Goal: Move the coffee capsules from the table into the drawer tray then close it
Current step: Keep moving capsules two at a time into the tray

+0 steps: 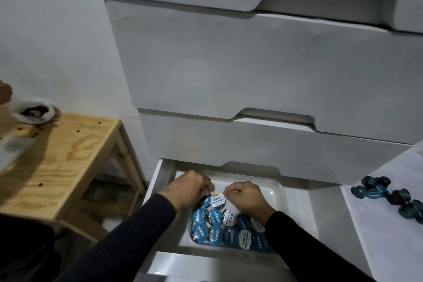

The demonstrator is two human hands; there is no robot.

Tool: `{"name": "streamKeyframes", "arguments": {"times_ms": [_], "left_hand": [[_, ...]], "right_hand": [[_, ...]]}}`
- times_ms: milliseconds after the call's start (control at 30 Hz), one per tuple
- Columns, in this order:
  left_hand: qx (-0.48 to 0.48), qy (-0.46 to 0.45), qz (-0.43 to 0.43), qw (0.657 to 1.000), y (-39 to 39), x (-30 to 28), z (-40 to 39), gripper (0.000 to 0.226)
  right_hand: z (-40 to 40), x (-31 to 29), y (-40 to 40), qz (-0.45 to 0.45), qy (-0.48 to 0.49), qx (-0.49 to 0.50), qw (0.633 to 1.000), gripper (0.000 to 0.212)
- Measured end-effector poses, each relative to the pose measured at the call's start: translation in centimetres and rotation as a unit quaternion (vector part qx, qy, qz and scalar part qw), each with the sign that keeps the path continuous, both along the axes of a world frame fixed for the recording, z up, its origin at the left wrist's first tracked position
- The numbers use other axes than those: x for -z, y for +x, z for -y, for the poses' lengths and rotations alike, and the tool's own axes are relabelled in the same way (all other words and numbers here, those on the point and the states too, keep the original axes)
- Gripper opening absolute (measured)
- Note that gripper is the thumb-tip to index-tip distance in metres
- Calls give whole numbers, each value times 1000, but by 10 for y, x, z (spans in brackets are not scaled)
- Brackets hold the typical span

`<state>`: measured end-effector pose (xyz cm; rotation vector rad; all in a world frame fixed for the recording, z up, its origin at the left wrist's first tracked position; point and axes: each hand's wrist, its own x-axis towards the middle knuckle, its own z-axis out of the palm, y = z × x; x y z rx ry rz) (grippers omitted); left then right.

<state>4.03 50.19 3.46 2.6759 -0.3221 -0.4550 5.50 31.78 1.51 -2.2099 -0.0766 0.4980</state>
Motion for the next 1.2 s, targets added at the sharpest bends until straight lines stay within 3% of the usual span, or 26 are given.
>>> {"name": "streamKeyframes", "arguments": {"times_ms": [100, 233, 367, 500, 667, 767, 900, 1033, 1200], "left_hand": [[-55, 20, 29, 998, -16, -3, 8, 27], [-128, 18, 82, 988, -41, -12, 26, 36], [-188, 25, 142, 971, -65, -16, 45, 38], [-223, 11, 162, 961, -84, -19, 62, 37], [-226, 10, 179, 957, -101, -34, 99, 37], [-205, 22, 160, 965, -104, -45, 138, 50], [-211, 0, 175, 962, -100, -53, 210, 48], [-165, -36, 218, 961, -95, -47, 298, 39], [-115, -88, 207, 967, -92, -39, 396, 45]], "right_hand": [[-1, -6, -8, 83, -50, -42, 994, 15], [-1, -6, -22, 205, -175, -86, 959, 40], [0, -17, -44, 341, -219, -76, 911, 35], [13, -30, -61, 399, -223, -88, 885, 31], [46, -42, -72, 390, -226, -81, 889, 31], [82, -51, -74, 328, -236, -88, 910, 37], [155, -54, -77, 345, -251, -60, 903, 36], [242, -56, -77, 335, -260, -20, 906, 38], [342, -41, -81, 357, -266, 20, 895, 37]]}}
